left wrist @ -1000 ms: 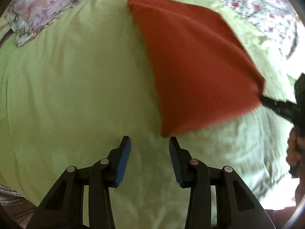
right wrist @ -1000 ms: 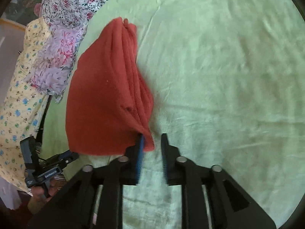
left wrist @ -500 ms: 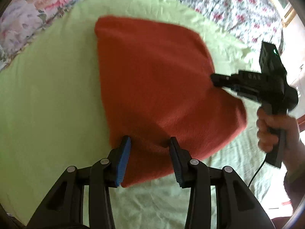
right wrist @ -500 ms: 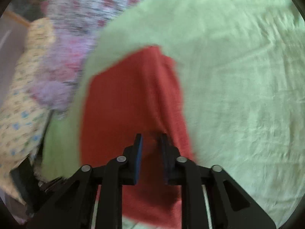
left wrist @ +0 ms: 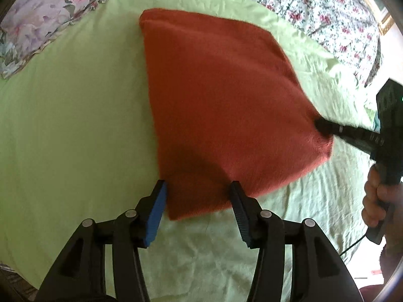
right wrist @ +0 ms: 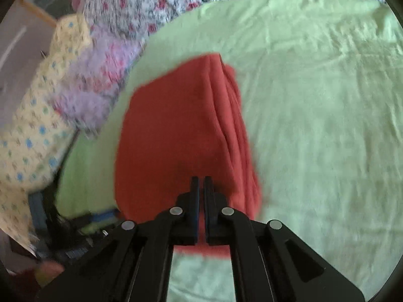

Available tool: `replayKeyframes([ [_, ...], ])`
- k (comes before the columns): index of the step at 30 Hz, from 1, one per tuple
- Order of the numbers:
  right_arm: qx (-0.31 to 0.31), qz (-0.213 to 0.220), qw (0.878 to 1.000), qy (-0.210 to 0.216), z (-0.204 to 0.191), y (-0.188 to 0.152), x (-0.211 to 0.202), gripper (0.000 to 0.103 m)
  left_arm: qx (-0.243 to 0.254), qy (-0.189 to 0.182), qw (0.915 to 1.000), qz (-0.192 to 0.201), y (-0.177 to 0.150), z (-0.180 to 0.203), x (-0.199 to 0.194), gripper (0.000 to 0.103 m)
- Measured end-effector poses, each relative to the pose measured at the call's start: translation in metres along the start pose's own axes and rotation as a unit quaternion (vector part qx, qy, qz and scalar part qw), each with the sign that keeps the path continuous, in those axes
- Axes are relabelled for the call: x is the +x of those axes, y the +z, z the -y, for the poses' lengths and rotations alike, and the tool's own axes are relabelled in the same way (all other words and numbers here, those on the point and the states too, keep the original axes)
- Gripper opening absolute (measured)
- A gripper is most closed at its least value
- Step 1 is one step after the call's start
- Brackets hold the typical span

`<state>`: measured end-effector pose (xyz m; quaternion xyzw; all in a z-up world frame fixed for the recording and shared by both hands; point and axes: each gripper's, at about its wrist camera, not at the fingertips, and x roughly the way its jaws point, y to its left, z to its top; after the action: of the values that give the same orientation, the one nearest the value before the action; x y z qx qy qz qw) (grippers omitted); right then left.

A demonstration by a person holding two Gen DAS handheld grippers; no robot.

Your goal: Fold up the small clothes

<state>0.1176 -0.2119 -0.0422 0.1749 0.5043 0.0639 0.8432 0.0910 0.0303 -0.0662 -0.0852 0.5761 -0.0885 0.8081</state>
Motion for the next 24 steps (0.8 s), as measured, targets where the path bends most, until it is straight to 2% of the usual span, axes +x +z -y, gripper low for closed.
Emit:
replayKeyframes([
  [4, 0.021, -0.022, 0.999, -0.03, 0.02, -0.023, 0.009, 0.004, -0.004, 0.008, 1.0, -0.004, -0.01, 0.0, 0.002, 0.052],
  [8, 0.037, 0.004, 0.999, -0.011, 0.017, -0.03, -0.011, 0.004, 0.014, 0.007, 0.9995, 0.026, -0.017, 0.001, -0.022, 0.054],
  [11, 0.02, 0.029, 0.999, 0.002, 0.006, -0.039, -0.034, 0.007, 0.019, 0.006, 0.9985, 0.051, -0.027, 0.001, -0.043, 0.062],
  [14, 0.017, 0.045, 0.999, 0.007, -0.007, -0.052, -0.048, 0.027, 0.017, 0.013, 0.997, 0.074, -0.036, 0.003, -0.057, 0.069],
  [15, 0.013, 0.054, 0.998, 0.002, -0.013, -0.059, -0.053, 0.037, 0.016, 0.02, 0.9964, 0.081, -0.039, 0.005, -0.058, 0.073],
  [16, 0.006, 0.06, 0.998, -0.003, -0.017, -0.065, -0.056, 0.042, 0.015, 0.027, 0.9953, 0.091, -0.043, 0.006, -0.061, 0.075],
  [21, -0.014, 0.064, 0.998, -0.018, -0.036, -0.093, -0.06, 0.043, 0.027, 0.07, 0.9889, 0.128, -0.067, 0.006, -0.069, 0.081],
  [24, -0.035, 0.066, 0.997, -0.035, -0.045, -0.109, -0.058, 0.051, 0.029, 0.084, 0.9864, 0.138, -0.078, 0.006, -0.069, 0.082],
])
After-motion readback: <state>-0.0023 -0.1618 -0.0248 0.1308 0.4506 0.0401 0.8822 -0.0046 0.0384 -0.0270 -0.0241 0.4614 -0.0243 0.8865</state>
